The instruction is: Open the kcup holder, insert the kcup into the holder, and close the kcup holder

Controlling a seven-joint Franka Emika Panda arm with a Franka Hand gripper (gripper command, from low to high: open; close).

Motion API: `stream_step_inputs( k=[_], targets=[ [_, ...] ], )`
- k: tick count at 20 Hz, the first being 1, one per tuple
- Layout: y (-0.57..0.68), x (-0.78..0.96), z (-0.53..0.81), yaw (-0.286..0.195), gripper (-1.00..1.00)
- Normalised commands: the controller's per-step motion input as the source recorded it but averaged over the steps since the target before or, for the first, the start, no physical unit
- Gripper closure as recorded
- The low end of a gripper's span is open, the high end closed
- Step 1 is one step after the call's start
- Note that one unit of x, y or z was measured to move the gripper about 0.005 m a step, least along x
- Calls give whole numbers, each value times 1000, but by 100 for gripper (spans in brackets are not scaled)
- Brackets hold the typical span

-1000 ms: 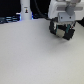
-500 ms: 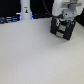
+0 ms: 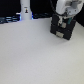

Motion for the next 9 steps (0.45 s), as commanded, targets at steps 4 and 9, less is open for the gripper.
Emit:
stream_step_inputs(
  k=[4, 9],
  targets=[
    [151, 176, 814, -30, -100],
    [15, 7, 0, -5, -100]
  ],
)
